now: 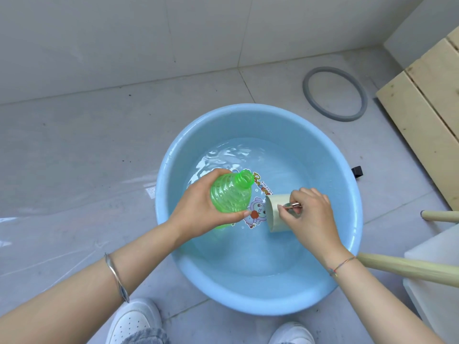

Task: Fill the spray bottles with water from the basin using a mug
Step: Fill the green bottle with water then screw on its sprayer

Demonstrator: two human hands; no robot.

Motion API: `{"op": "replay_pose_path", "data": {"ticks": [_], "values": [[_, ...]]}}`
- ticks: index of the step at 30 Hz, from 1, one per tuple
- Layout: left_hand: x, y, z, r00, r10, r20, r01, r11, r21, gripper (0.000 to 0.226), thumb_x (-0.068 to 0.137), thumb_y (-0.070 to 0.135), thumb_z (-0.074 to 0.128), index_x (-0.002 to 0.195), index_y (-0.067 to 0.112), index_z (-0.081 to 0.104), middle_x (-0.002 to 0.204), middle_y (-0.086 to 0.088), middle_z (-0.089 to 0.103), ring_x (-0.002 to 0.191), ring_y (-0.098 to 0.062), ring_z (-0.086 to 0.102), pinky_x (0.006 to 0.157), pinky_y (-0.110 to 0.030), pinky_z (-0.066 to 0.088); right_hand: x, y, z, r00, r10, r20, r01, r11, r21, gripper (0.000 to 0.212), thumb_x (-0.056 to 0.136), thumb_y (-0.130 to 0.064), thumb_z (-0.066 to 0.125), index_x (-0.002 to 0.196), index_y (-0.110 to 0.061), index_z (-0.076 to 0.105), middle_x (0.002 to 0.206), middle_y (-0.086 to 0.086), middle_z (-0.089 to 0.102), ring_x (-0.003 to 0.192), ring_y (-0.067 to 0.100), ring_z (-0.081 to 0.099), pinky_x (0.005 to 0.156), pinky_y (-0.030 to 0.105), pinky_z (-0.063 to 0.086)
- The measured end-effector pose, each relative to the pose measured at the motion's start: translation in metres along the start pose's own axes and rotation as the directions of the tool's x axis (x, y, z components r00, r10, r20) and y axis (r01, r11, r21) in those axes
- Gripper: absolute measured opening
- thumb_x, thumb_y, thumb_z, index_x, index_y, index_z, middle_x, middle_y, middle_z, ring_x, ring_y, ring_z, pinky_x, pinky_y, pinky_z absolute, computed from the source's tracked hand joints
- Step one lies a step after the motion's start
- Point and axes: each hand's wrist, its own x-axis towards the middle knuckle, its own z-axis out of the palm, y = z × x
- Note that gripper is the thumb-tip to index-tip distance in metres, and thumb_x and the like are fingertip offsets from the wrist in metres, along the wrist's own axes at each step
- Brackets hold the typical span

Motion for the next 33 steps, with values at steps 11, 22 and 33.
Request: {"op": "replay_pose_path", "data": {"ticks": [11, 22, 33], "values": [[0.0, -0.004, -0.002, 1.0, 0.005, -0.012, -0.005, 1.0, -0.001, 0.073, 0.059, 0.047, 0.091, 0.121, 0.033, 0.054, 0.113, 0.022, 0.061, 0.106, 0.005, 0.055, 0.085, -0.002, 0.035, -0.001, -0.006, -0.043, 0.892, 0.451, -0.027, -0.3, 0.637, 0.71, 0.043, 0.081, -0.009, 0.073, 0.059, -0.007, 0.037, 0.064, 0.011, 0.045, 0.056, 0.012, 0.037, 0.045, 0.016, 0.024], [-0.001, -0.003, 0.001, 0.999, 0.038, -0.01, -0.037, 0.999, 0.033, 0.073, 0.059, 0.047, 0.09, 0.122, 0.035, 0.054, 0.115, 0.024, 0.06, 0.107, 0.006, 0.054, 0.089, -0.002, 0.035, 0.002, -0.051, -0.098, 0.914, 0.342, -0.22, -0.097, 0.709, 0.699, 0.043, 0.074, -0.023, 0.076, 0.063, 0.003, 0.044, 0.059, 0.013, 0.046, 0.047, 0.003, 0.033, 0.049, 0.013, 0.027], [-0.002, -0.004, 0.001, 0.998, 0.06, -0.002, -0.06, 0.997, 0.047, 0.072, 0.06, 0.045, 0.091, 0.121, 0.034, 0.055, 0.114, 0.024, 0.059, 0.106, 0.006, 0.053, 0.088, -0.002, 0.034, 0.0, -0.072, -0.105, 0.932, 0.163, -0.323, 0.017, 0.872, 0.489, 0.039, 0.076, -0.026, 0.072, 0.062, -0.006, 0.042, 0.066, 0.008, 0.041, 0.057, 0.005, 0.036, 0.055, 0.013, 0.028]]}}
